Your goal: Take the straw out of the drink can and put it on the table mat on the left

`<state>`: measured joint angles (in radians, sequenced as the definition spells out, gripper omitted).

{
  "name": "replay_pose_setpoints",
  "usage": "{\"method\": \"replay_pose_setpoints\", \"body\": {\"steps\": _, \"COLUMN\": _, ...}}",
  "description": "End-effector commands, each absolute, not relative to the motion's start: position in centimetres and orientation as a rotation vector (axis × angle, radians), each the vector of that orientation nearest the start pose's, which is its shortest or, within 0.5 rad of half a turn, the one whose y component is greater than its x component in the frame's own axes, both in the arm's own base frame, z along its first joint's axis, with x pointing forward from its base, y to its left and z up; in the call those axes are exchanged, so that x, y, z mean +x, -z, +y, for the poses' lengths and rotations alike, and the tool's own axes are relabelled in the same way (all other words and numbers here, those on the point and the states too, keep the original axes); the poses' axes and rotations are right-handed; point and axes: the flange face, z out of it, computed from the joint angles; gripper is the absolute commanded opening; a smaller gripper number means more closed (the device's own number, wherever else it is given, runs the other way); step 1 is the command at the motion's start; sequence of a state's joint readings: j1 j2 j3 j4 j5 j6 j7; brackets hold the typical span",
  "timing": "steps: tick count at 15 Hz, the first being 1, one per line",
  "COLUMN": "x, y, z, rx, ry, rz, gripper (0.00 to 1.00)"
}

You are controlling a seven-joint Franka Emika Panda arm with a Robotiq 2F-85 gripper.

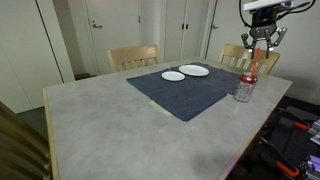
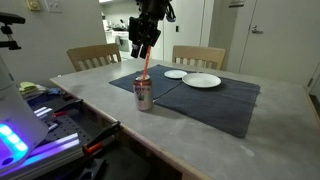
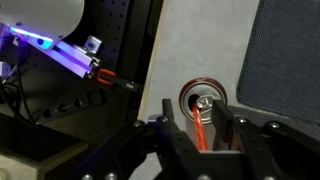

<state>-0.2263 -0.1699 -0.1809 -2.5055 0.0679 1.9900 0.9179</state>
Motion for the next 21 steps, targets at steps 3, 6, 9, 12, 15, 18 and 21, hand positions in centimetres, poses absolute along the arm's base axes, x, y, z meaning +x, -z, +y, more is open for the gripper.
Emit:
{"method": "replay_pose_setpoints", "body": {"steps": 3, "x": 37.7, "y": -32.1, "z": -16.2, "rx": -2.388, "ry": -0.568, "rz": 1.948, "gripper": 0.90}}
{"method": "replay_pose_setpoints", "body": {"steps": 6, "x": 37.6, "y": -32.0, "z": -16.8, "rx": -2.377, "ry": -0.560, "rz": 1.964, "gripper": 0.80}}
{"method": "replay_pose_setpoints", "body": {"steps": 9, "x": 37.5, "y": -32.0, "z": -17.2, "rx": -2.364, "ry": -0.553, "rz": 1.976, "gripper": 0.64}}
{"method": "replay_pose_setpoints", "body": {"steps": 12, "x": 37.7, "y": -32.2, "z": -17.4, "rx": -2.363, "ry": -0.543, "rz": 1.978, "gripper": 0.54}}
{"method": "replay_pose_setpoints", "body": {"steps": 15, "x": 37.8, "y": -32.3, "z": -17.4, "rx": -2.367, "ry": -0.533, "rz": 1.977, "gripper": 0.58}}
{"method": "replay_pose_setpoints", "body": {"steps": 18, "x": 38.1, "y": -32.5, "z": -17.6, "rx": -2.380, "ry": -0.516, "rz": 1.980, "gripper": 0.77}}
{"method": "replay_pose_setpoints", "body": {"steps": 21, "x": 38.2, "y": -32.7, "z": -17.8, "rx": -2.382, "ry": -0.495, "rz": 1.983, "gripper": 0.63}}
